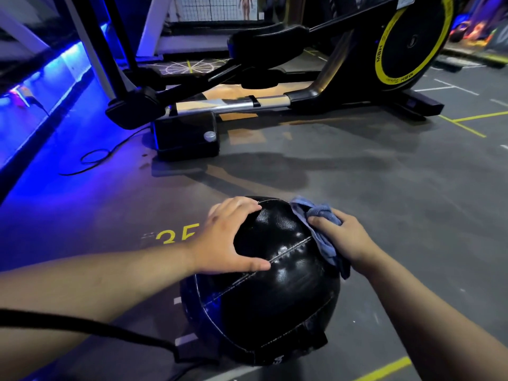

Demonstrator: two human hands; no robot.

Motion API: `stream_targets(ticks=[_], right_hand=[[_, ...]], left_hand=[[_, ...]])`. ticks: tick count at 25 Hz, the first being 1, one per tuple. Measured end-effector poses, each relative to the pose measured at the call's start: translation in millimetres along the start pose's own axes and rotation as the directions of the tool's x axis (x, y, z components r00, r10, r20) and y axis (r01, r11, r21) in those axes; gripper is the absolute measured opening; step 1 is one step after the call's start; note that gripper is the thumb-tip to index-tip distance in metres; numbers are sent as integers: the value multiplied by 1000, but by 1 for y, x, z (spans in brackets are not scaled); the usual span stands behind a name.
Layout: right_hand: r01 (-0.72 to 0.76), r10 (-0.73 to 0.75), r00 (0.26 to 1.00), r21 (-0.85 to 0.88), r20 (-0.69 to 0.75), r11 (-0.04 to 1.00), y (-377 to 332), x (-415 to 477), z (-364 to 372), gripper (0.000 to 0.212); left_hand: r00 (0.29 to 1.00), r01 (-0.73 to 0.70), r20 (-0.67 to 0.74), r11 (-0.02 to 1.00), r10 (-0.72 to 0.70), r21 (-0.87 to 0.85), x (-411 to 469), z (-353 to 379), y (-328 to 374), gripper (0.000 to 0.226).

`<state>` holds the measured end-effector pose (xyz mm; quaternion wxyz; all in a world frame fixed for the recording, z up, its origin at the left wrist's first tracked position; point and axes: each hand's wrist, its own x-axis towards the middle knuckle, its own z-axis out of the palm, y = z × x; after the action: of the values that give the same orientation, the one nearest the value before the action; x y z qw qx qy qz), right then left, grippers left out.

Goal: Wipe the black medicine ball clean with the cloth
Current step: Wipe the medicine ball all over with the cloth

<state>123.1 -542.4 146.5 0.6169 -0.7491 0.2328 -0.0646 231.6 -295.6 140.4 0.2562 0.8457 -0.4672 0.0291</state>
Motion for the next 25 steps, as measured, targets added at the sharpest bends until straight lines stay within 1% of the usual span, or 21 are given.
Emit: stream_targets(ticks=[2,4,6,8,9,10,11,12,13,14,15,16,17,18,19,20,22,23,24,25], right_hand=[[-31,31,999,-32,-9,999,-2,-1,3,9],[-19,12,998,-135,-54,991,-2,-10,8,8],[3,-39,988,-232,-152,973,1,-32,16,9],[-25,-81,954,-347,-288,938,5,-62,30,21],[-52,-97,940,-416,-328,908,9,-78,41,33],[-66,-116,938,-495,-328,866,13,-93,51,45],[-17,-187,938,-579,-291,815,19,-107,60,56],[108,-316,926,-654,-209,749,27,-116,66,66],[258,-454,885,-705,-102,660,39,-120,69,72],[379,-562,826,-714,-25,588,51,-121,70,75],[458,-619,785,-692,21,558,60,-119,69,75],[506,-644,764,-658,42,558,64,-118,68,72],[549,-668,742,-622,54,559,66,-116,66,69],[590,-692,718,-591,74,549,68,-116,64,67],[628,-709,698,-566,105,534,68,-115,63,68],[668,-719,677,-538,155,513,65,-113,61,68],[746,-737,623,-482,262,459,58,-102,57,66],[760,-728,617,-466,298,453,51,-93,55,64],[740,-694,650,-466,309,486,40,-82,56,65],[675,-628,724,-477,286,562,25,-70,56,64]], left_hand=[[1000,-23,-2,1000,23,1,-5,1,-3,104],[998,-67,11,998,67,6,-9,-2,-10,105],[983,-170,72,985,168,33,-9,-10,-16,105],[940,-321,164,940,301,118,-3,-19,-25,106],[908,-395,230,900,351,186,2,-26,-32,109],[876,-457,301,848,376,268,7,-35,-39,112],[849,-506,363,789,384,349,11,-46,-46,114],[834,-536,398,736,383,414,13,-56,-53,115],[834,-539,408,712,372,451,10,-63,-56,112],[856,-505,372,737,359,450,5,-65,-55,105],[903,-423,276,803,331,419,-3,-60,-46,92],[960,-279,138,897,245,343,-12,-50,-29,78],[995,-100,-4,969,104,227,-20,-36,-9,68],[993,73,-104,990,-60,123,-25,-22,10,64],[974,193,-142,977,-179,92,-29,-9,22,63],[964,243,-138,963,-227,114,-30,-1,27,64],[966,248,-114,958,-233,141,-32,0,22,66],[966,248,-115,959,-233,139,-31,-3,18,66],[965,247,-120,959,-231,138,-30,-6,15,67],[967,240,-124,961,-224,136,-30,-6,15,67]])
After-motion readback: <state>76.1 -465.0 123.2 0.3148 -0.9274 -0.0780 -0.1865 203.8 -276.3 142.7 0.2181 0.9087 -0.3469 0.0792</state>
